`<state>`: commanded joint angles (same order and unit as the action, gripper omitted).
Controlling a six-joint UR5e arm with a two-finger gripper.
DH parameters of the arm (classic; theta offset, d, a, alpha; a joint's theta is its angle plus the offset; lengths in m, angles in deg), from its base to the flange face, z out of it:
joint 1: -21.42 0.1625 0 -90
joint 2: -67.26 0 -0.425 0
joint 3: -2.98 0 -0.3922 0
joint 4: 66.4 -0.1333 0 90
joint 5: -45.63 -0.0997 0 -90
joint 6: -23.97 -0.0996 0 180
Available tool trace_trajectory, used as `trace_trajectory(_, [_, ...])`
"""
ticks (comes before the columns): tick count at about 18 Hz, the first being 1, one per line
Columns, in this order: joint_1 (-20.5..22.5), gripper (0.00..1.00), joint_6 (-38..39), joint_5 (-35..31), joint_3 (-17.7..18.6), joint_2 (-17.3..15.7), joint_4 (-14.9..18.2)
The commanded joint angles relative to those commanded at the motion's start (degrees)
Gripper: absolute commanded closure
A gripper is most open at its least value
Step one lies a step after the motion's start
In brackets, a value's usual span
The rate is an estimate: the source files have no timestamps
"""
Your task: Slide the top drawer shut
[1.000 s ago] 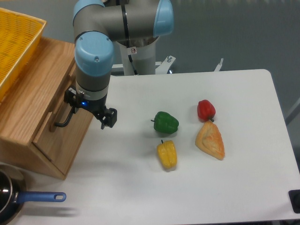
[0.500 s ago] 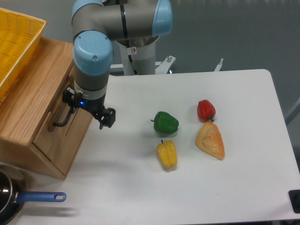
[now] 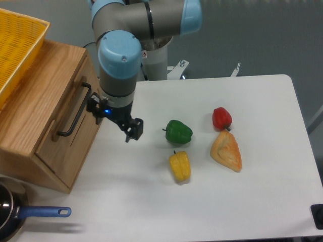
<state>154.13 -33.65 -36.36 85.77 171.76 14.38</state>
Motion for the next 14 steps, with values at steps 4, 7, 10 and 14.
trace_trajectory(4, [3.16, 0.00, -11.94, -2.98, 0.62, 0.70, -1.59])
trace_trajectory(7, [5.63, 0.00, -22.24, -5.01, 0.53, 1.41, -1.94])
trace_trajectory(10, [6.77, 0.00, -24.37, -5.63, 0.53, 1.76, -6.24])
trace_trajectory(14, [8.62, 0.00, -24.99, -6.95, 0.70, 2.29, -6.77])
